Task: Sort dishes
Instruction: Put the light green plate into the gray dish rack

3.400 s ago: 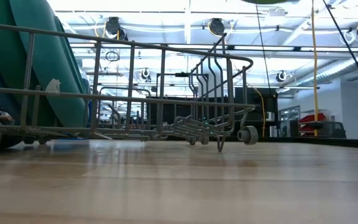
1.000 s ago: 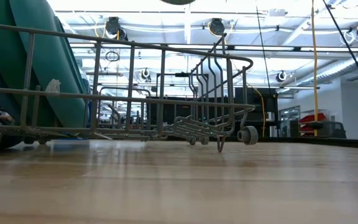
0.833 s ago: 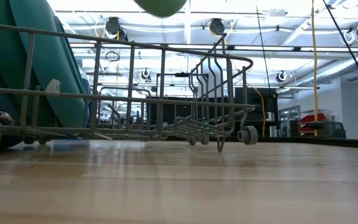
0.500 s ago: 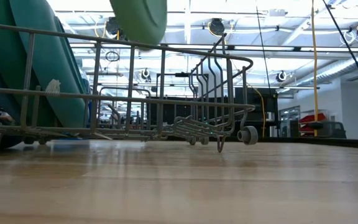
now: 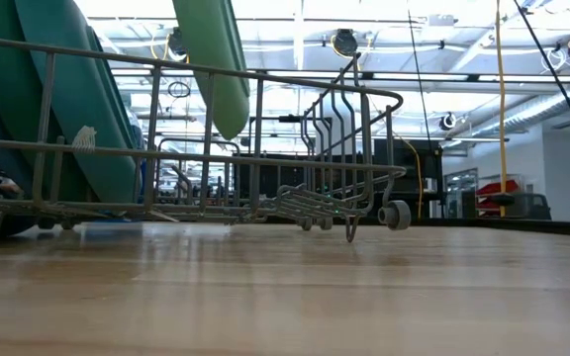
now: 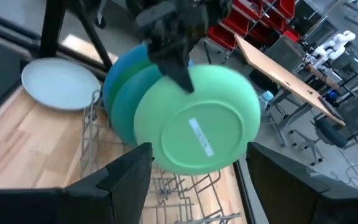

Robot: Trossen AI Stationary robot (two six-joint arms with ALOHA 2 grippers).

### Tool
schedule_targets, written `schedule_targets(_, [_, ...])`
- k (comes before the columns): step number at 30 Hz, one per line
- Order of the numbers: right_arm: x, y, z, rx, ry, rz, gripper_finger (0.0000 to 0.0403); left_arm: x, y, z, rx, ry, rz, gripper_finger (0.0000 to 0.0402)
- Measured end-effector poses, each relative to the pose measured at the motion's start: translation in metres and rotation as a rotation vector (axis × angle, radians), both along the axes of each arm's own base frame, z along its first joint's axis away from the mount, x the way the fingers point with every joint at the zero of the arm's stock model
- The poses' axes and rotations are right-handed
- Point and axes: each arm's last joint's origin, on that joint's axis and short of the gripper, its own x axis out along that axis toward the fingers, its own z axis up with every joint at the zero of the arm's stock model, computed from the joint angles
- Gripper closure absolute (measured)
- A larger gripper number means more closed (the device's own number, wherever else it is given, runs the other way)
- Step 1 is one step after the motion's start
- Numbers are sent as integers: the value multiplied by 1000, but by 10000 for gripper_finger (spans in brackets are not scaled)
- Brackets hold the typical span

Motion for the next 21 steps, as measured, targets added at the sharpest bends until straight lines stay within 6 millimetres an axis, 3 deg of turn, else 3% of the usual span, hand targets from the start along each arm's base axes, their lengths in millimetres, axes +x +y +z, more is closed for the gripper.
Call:
schedule_targets(5, [6, -1, -25, 20, 47, -41, 151, -2, -3, 0, 24, 12, -9, 393])
schedule_targets(11, [20, -17, -60, 136, 79, -194, 152, -4, -3, -1, 44, 22, 6, 393])
schedule_targets(21, [29, -25, -78, 187, 32, -296, 152, -7, -8, -1, 2, -7, -2, 393])
